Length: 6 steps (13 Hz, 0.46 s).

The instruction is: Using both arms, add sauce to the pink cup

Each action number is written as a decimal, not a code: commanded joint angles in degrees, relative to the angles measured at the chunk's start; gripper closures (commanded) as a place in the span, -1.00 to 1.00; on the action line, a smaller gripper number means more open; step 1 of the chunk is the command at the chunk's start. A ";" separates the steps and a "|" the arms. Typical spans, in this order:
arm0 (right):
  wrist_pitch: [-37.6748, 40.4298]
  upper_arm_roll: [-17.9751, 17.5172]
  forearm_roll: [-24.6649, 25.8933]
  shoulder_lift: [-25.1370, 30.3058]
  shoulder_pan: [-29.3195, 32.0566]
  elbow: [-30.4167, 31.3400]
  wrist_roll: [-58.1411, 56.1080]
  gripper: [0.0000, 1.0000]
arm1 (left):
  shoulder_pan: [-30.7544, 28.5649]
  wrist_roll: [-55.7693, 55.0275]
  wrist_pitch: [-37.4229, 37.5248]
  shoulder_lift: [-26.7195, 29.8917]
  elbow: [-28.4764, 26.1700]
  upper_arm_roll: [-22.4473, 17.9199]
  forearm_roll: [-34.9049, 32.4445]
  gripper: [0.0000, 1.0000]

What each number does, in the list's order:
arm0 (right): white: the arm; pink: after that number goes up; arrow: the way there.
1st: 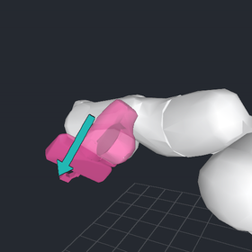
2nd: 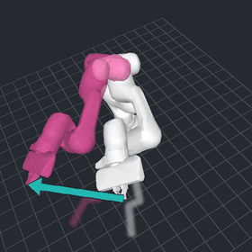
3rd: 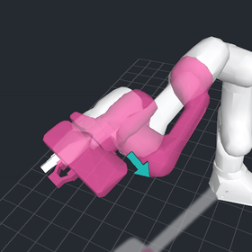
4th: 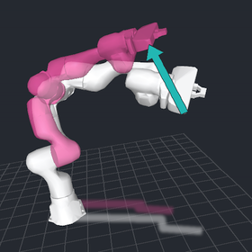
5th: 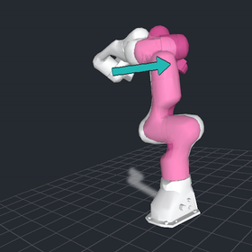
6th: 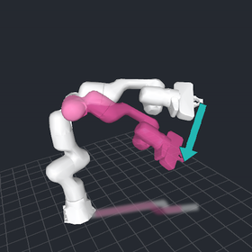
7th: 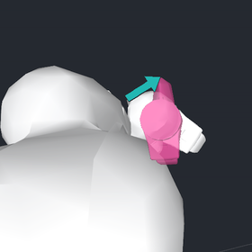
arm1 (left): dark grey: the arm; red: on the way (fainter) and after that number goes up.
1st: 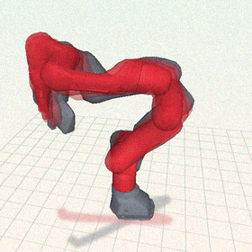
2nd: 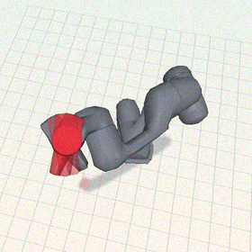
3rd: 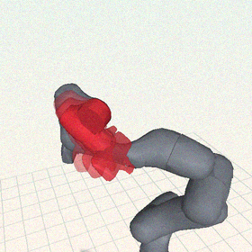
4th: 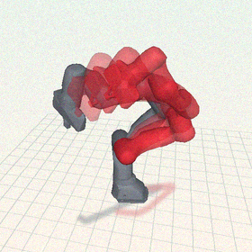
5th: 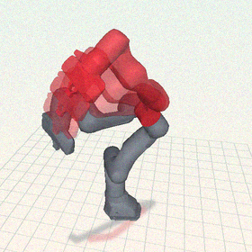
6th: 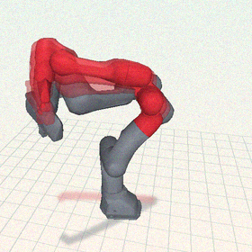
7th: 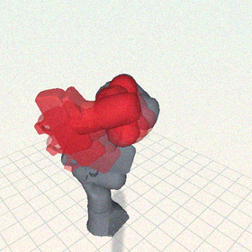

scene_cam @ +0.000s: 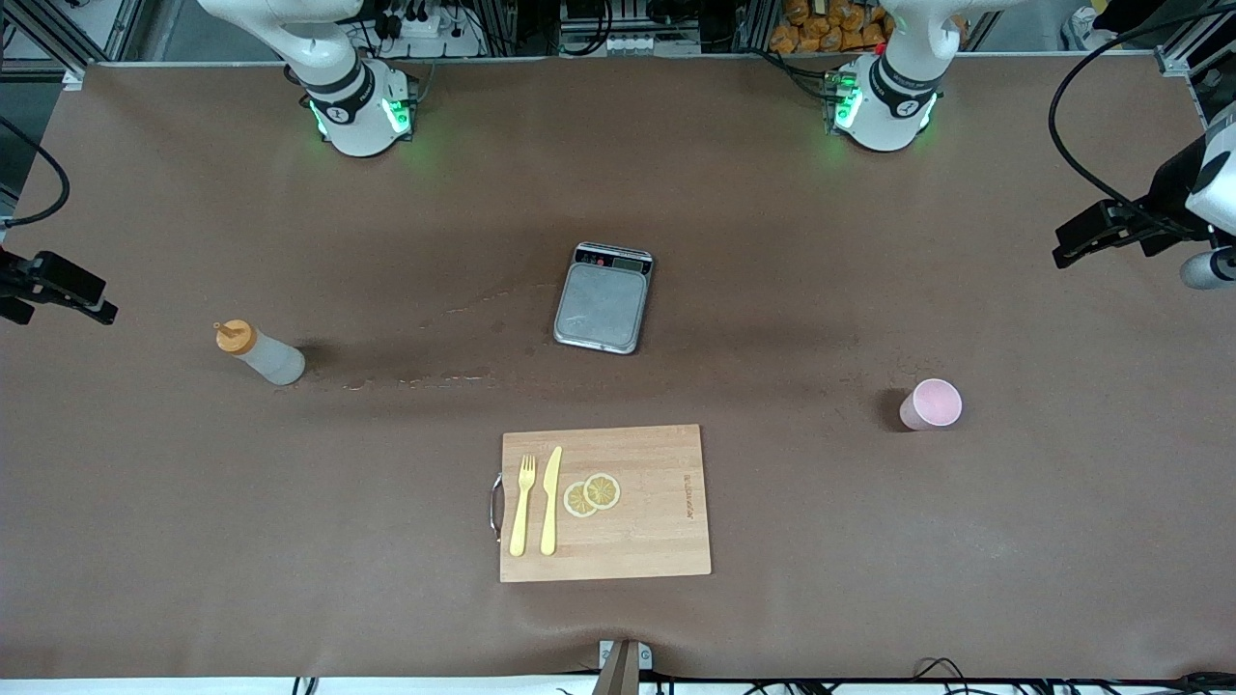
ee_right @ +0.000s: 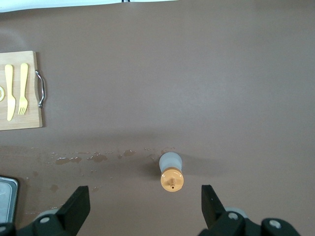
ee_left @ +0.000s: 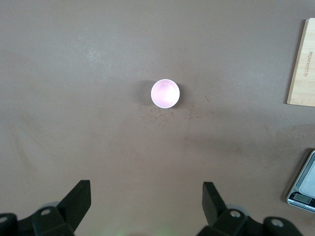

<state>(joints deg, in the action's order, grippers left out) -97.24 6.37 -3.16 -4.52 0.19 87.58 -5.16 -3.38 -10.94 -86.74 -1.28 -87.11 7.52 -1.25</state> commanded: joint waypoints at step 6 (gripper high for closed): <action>-0.05 -0.39 0.17 -1.88 1.66 -0.92 0.15 -1.00 | 0.39 0.83 0.43 -0.56 0.89 0.22 -1.48 -1.00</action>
<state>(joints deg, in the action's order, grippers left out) -97.26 6.40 -3.11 -4.71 0.63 87.60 -5.16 -3.25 -10.72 -86.74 -1.31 -87.11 7.56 -1.25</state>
